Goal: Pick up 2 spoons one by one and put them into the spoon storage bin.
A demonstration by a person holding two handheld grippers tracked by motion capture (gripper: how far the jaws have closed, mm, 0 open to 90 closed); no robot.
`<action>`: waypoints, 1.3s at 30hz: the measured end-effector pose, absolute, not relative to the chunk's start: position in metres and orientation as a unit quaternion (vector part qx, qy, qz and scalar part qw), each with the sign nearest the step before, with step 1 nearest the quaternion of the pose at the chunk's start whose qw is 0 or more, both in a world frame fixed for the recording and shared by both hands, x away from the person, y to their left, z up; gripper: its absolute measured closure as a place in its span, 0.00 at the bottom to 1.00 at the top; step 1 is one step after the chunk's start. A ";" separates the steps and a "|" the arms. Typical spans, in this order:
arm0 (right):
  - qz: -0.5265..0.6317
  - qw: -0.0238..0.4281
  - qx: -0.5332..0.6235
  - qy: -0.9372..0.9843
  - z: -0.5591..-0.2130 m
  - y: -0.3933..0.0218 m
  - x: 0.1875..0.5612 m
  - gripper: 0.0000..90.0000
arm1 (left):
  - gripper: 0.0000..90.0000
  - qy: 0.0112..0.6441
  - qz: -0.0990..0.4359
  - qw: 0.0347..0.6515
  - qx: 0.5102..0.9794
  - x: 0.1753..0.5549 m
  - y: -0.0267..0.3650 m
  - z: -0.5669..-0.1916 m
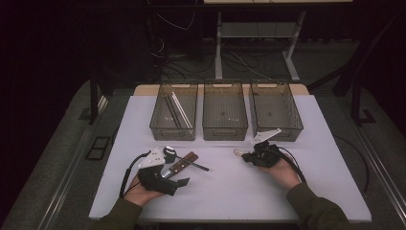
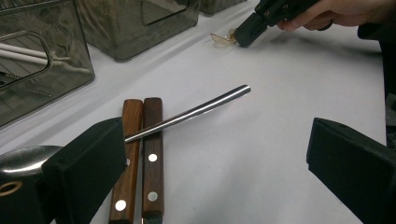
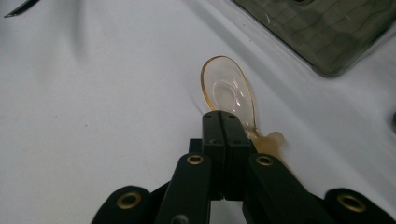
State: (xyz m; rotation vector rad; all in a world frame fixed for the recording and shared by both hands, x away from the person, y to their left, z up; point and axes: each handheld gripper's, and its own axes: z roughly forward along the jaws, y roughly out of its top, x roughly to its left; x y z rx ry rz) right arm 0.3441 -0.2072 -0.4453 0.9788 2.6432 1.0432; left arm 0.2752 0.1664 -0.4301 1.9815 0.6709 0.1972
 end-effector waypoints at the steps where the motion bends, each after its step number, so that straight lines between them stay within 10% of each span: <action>1: 0.351 0.066 0.325 0.876 -0.444 -0.209 0.344 1.00 | 0.04 0.277 0.082 0.497 0.818 0.275 0.166 -0.430; 19: 0.365 0.067 0.320 0.872 -0.429 -0.262 0.357 0.64 | 0.04 0.277 0.081 0.496 0.819 0.275 0.166 -0.430; 39: 0.310 0.077 0.273 0.907 -0.443 -0.261 0.353 0.70 | 0.04 0.277 0.081 0.496 0.819 0.275 0.166 -0.430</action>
